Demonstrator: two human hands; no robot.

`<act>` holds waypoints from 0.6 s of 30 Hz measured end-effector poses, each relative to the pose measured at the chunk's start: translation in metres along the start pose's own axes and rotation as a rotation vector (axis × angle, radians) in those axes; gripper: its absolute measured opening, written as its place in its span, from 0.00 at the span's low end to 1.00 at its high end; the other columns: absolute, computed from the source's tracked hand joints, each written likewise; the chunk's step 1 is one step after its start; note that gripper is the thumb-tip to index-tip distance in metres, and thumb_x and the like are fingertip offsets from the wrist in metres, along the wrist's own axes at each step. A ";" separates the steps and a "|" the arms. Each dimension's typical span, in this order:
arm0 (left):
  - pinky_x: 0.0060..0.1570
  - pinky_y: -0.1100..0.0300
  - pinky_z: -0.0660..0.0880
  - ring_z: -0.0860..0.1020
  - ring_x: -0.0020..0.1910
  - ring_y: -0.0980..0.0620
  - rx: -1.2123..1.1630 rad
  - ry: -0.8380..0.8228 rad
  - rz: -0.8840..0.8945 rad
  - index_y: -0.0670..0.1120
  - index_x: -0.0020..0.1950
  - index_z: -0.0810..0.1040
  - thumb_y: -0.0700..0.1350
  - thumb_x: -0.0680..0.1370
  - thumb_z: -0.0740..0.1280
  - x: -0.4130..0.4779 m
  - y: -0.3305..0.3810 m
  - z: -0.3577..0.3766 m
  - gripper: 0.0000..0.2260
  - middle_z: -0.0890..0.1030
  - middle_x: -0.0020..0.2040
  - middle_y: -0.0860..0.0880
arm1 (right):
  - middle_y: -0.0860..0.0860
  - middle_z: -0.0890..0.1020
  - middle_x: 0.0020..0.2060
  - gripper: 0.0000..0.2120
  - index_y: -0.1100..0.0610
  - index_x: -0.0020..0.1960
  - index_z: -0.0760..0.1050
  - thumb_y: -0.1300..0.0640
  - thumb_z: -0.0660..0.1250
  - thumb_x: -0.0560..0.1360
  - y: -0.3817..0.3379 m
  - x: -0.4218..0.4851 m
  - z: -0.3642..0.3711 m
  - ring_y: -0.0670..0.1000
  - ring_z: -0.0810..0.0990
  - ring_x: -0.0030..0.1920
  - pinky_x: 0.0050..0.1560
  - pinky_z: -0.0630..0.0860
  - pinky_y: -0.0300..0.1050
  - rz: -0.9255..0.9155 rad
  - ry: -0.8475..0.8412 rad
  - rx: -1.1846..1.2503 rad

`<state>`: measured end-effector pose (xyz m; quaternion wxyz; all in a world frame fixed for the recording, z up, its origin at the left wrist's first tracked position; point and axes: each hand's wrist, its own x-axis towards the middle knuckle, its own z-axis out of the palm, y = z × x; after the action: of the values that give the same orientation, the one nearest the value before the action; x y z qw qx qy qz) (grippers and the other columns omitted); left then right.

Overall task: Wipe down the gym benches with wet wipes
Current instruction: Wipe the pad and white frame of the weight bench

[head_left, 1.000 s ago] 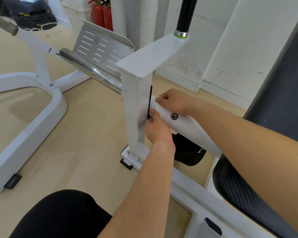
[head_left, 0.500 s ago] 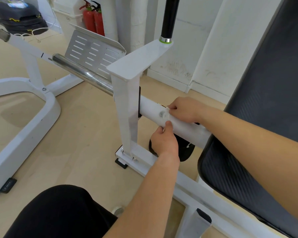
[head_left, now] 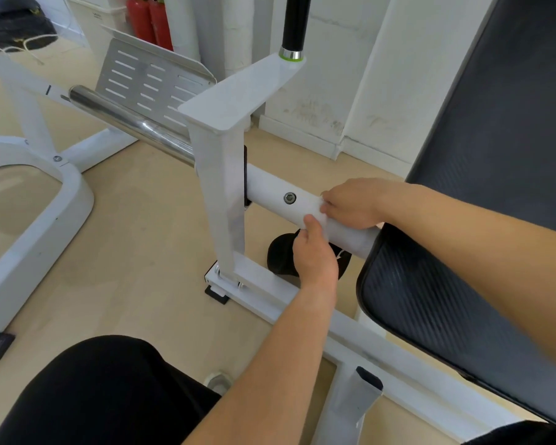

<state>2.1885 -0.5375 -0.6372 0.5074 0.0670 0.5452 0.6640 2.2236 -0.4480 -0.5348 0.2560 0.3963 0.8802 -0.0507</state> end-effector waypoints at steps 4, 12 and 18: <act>0.48 0.59 0.77 0.81 0.48 0.51 0.043 0.064 0.048 0.43 0.56 0.81 0.58 0.84 0.56 0.008 -0.005 0.005 0.22 0.84 0.50 0.47 | 0.56 0.80 0.60 0.27 0.56 0.66 0.75 0.41 0.46 0.85 0.001 0.008 -0.002 0.58 0.77 0.62 0.63 0.70 0.51 -0.024 0.024 0.180; 0.54 0.56 0.79 0.82 0.50 0.52 0.201 -0.053 0.086 0.44 0.57 0.81 0.55 0.84 0.60 -0.012 -0.031 0.007 0.17 0.84 0.49 0.49 | 0.45 0.82 0.37 0.22 0.53 0.48 0.76 0.38 0.54 0.83 0.029 0.003 -0.013 0.50 0.79 0.52 0.78 0.48 0.61 -0.110 -0.112 -0.242; 0.54 0.48 0.80 0.83 0.48 0.47 0.276 -0.159 0.112 0.43 0.48 0.82 0.54 0.82 0.65 -0.007 -0.032 -0.003 0.15 0.85 0.46 0.45 | 0.48 0.80 0.39 0.20 0.55 0.49 0.77 0.38 0.62 0.80 0.031 0.003 -0.015 0.50 0.78 0.42 0.58 0.74 0.50 -0.121 -0.128 -0.238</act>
<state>2.2089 -0.5481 -0.6611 0.4972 0.2185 0.5850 0.6024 2.2380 -0.4202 -0.5194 0.3533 0.3054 0.8842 0.0136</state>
